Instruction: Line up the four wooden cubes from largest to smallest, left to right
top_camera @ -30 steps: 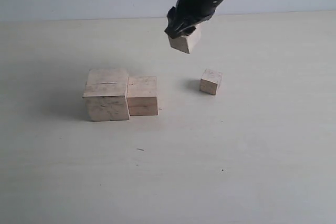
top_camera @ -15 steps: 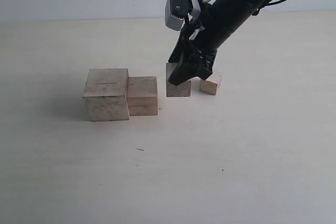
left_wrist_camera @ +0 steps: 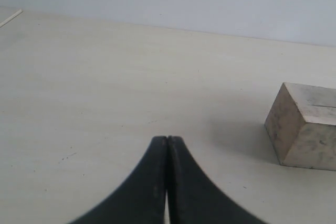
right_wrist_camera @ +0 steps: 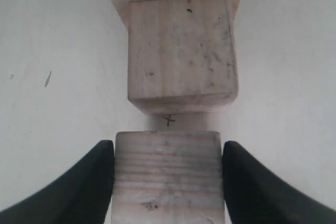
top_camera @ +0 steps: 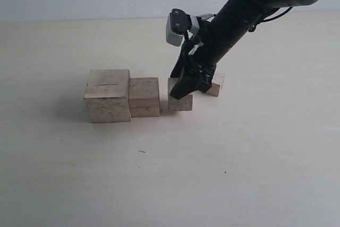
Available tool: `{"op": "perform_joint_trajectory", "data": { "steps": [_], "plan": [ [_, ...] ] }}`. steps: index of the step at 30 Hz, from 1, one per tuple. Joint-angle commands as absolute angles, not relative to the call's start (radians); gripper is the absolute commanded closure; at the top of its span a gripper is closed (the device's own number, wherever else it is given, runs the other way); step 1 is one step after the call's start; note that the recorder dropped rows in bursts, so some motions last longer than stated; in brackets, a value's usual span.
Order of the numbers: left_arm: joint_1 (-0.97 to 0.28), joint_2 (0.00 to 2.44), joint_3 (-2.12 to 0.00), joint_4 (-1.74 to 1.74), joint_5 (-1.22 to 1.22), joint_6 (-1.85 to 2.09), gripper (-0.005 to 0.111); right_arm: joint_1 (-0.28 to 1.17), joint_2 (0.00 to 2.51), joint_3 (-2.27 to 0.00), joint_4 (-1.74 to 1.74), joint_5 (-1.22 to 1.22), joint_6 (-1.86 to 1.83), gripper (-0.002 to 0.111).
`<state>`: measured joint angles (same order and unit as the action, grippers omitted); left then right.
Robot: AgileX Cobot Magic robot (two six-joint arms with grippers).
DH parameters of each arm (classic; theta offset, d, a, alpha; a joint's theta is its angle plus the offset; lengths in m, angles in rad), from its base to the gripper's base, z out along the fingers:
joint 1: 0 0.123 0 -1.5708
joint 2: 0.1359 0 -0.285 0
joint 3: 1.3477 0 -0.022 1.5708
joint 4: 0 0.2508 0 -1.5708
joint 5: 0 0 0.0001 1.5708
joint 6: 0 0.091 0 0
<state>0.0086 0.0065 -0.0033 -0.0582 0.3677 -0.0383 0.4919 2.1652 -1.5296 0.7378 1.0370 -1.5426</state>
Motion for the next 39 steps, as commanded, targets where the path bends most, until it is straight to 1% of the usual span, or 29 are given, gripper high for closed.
{"op": "perform_joint_trajectory", "data": {
  "steps": [1,5,11,14,16,23,28,33,36,39],
  "plan": [
    [0.011,0.0,0.0,-0.054,0.356,-0.038,0.107,0.495,2.17,-1.528,0.76,1.038,-1.544,0.1],
    [0.011,0.0,0.0,-0.054,0.356,-0.038,0.107,0.495,2.17,-1.528,0.764,1.043,-1.544,0.088],
    [0.011,0.0,0.0,-0.054,0.356,-0.038,0.107,0.495,2.17,-1.528,0.777,1.049,-1.544,0.058],
    [0.011,0.0,0.0,-0.054,0.356,-0.038,0.107,0.495,2.17,-1.528,0.777,1.049,-1.544,0.048],
    [0.011,0.0,0.0,-0.054,0.356,-0.038,0.107,0.495,2.17,-1.528,0.777,1.049,-1.544,0.045],
    [0.011,0.0,0.0,-0.054,0.356,-0.038,0.107,0.495,2.17,-1.528,0.777,1.046,-1.541,0.045],
    [0.011,0.0,0.0,-0.054,0.356,-0.038,0.107,0.495,2.127,-1.528,0.777,1.049,-1.511,0.045],
    [0.011,0.0,0.0,-0.054,0.356,-0.038,0.107,0.495,2.041,-1.532,0.649,1.04,-1.302,0.047],
    [0.011,0.0,0.0,-0.054,0.356,-0.038,0.107,0.495,2.004,-1.532,0.539,1.04,-1.069,0.054],
    [0.011,0.0,0.0,-0.054,0.356,-0.038,0.107,0.495,1.999,-1.532,0.456,1.043,-0.825,0.069]
  ]
}}
